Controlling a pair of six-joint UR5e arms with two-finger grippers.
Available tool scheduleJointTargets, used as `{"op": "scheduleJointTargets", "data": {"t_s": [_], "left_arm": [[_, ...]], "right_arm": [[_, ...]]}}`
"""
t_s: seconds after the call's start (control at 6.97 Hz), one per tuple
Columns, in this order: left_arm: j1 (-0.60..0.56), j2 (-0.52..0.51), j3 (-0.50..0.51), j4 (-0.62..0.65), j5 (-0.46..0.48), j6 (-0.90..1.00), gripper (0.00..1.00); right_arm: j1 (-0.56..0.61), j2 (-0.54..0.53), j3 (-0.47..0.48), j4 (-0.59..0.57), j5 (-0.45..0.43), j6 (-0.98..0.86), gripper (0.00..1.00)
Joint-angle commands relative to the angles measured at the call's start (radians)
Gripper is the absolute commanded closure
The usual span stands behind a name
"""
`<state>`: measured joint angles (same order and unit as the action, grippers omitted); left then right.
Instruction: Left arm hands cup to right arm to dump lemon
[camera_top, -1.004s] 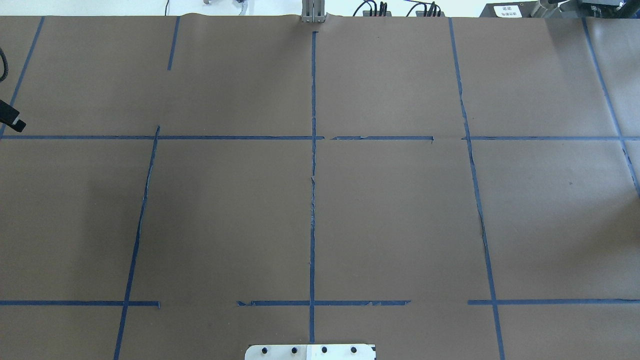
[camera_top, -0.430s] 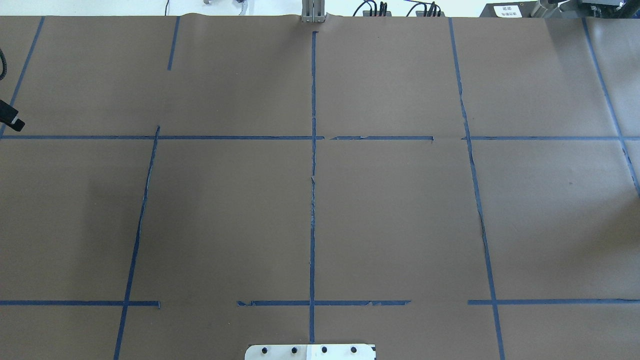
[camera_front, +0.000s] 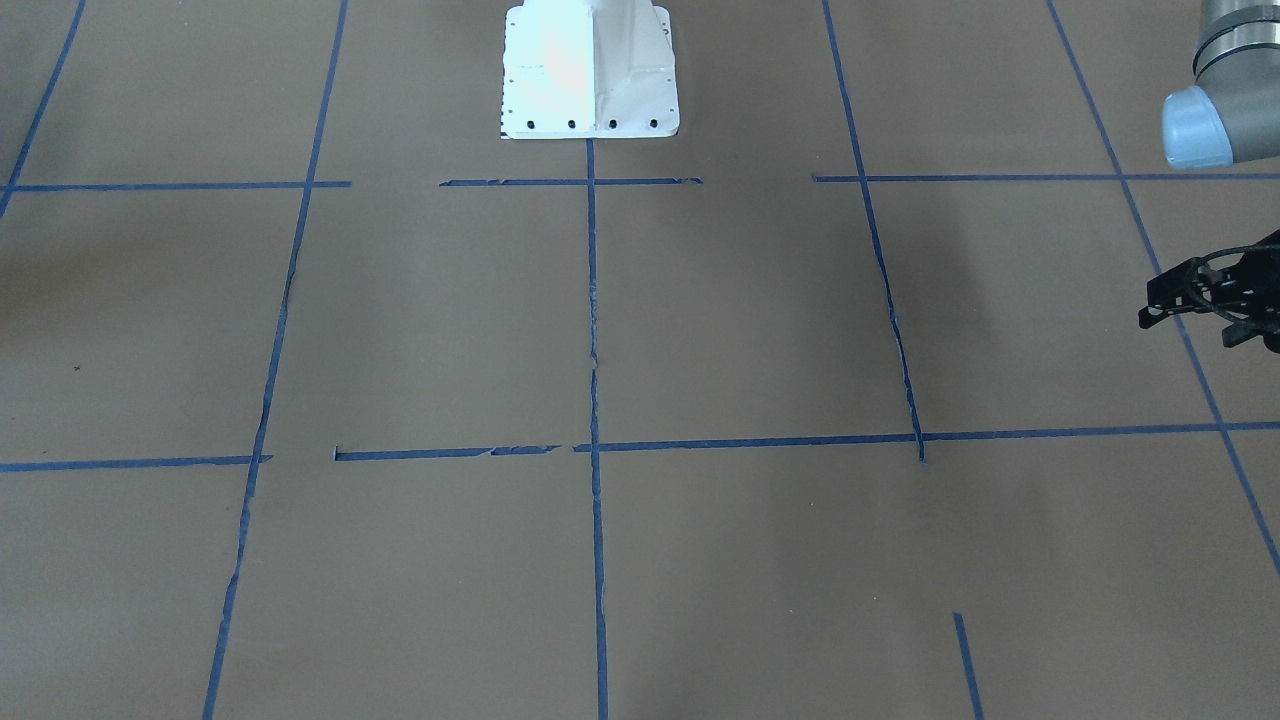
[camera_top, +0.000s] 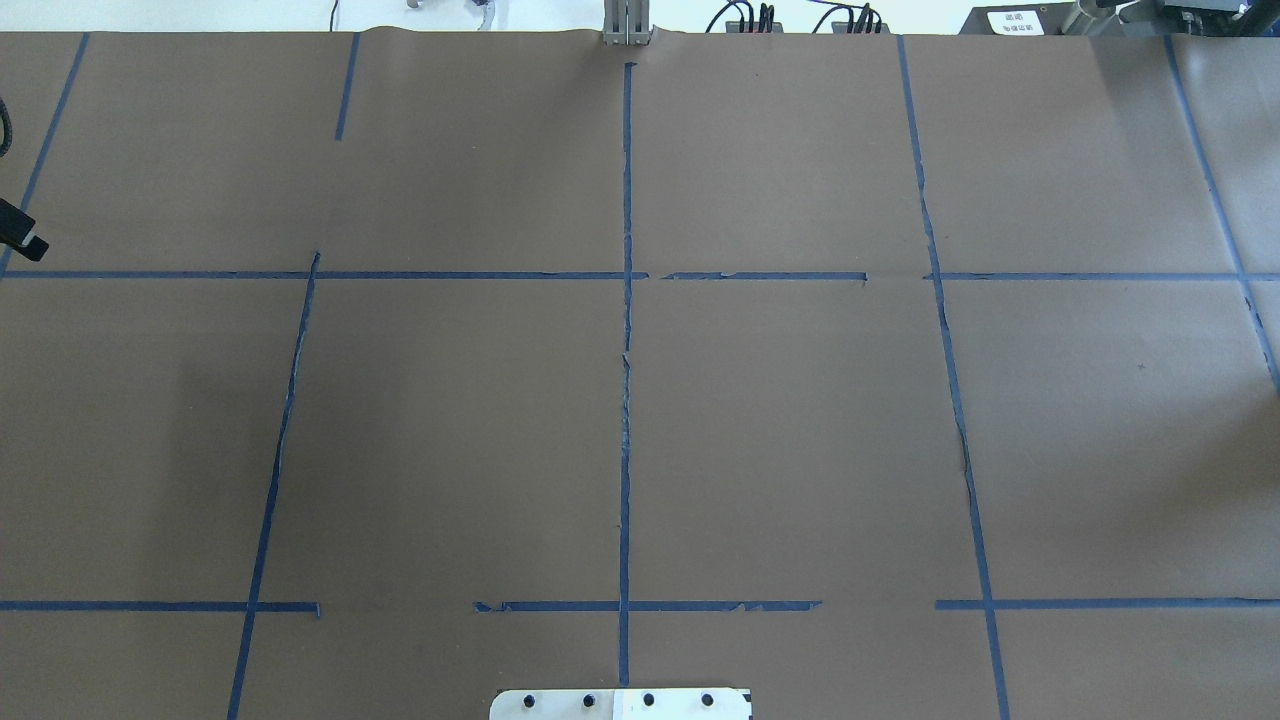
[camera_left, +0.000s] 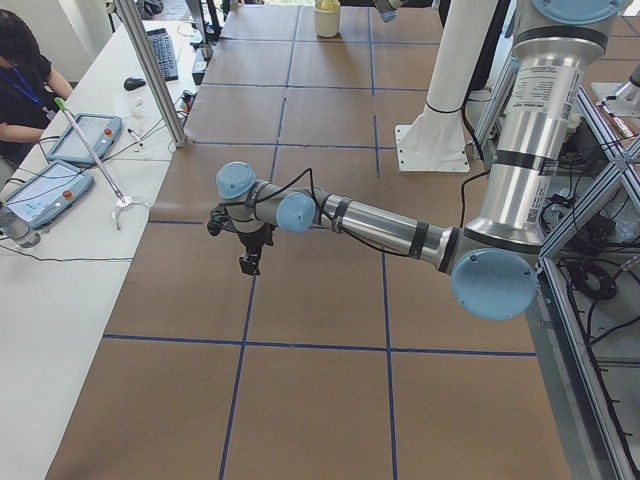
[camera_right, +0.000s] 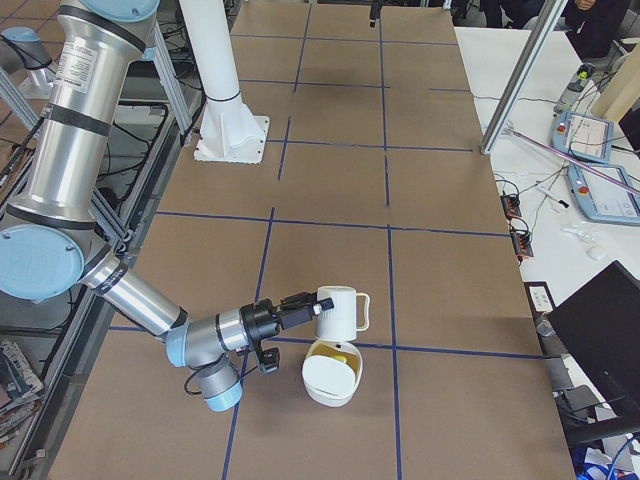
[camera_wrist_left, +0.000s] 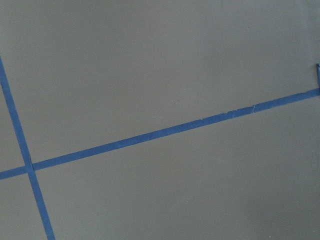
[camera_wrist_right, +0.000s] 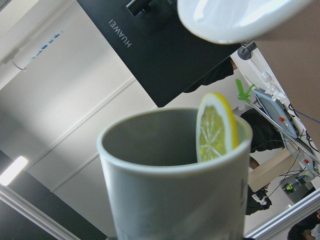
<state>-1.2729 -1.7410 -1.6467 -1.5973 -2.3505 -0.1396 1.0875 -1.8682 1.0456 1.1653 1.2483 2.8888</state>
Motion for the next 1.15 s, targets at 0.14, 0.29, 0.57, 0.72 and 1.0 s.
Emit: {"op": "scheduleJointTargets", "data": {"t_s": [0.14,0.29,0.57,0.72,1.0], "left_arm": [[0.001,0.0,0.001,0.0,0.0,0.0,0.0],[0.001,-0.002,0.002,0.0,0.0,0.0,0.0],[0.001,-0.003,0.007,0.0,-0.001,0.0,0.0],[0.001,-0.002,0.007,0.0,-0.001,0.0,0.0],[0.001,0.0,0.008,0.0,-0.001,0.0,0.0]], "right_arm": [[0.0,0.0,-0.015,0.005,-0.003,0.009,0.92],[0.0,0.0,-0.016,0.005,0.002,-0.008,0.92],[0.0,-0.002,-0.022,0.002,0.063,-0.18,0.96],[0.0,-0.002,-0.021,-0.003,0.098,-0.354,0.96],[0.0,-0.002,-0.021,-0.007,0.144,-0.608,0.98]]}}
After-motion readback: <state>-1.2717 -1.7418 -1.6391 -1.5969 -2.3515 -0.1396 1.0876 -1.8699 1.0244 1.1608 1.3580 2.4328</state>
